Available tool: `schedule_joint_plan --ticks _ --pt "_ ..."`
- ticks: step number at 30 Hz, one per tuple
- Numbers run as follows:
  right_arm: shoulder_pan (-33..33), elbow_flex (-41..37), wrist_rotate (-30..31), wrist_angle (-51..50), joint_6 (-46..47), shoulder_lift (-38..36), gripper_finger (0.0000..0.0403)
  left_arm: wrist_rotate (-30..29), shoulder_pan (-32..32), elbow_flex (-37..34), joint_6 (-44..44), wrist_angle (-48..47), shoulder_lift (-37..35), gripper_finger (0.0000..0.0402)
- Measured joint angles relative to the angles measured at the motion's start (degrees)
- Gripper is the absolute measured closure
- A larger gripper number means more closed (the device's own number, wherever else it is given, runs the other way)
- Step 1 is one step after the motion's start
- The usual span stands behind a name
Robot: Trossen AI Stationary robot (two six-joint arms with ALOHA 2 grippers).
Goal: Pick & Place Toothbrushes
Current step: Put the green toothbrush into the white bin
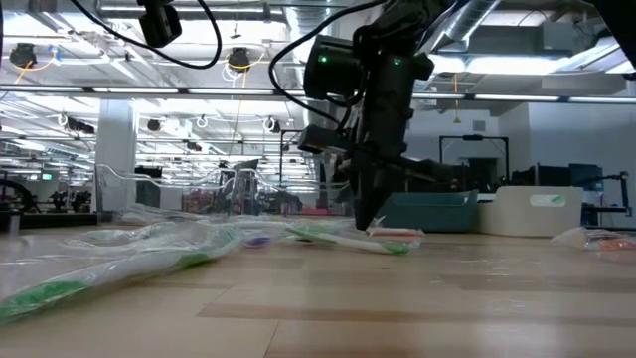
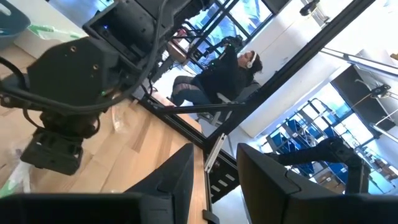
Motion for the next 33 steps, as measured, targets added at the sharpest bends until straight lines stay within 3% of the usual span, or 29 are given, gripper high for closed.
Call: schedule_joint_plan --ticks 21,26,33 --pt "0.1 3.5 12.0 0.8 2.3 0.0 0.0402 0.0 0.0 0.0 0.0 -0.3 0.0 0.0285" --pt "-0.3 4.9 12.1 3.1 -4.9 0.0 0.0402 0.0 0.0 0.0 0.0 -0.4 0.0 0.0285" --pt "-0.2 4.9 11.1 6.8 -22.7 0.0 0.0402 0.0 0.0 0.0 0.0 -0.4 0.0 0.0285"
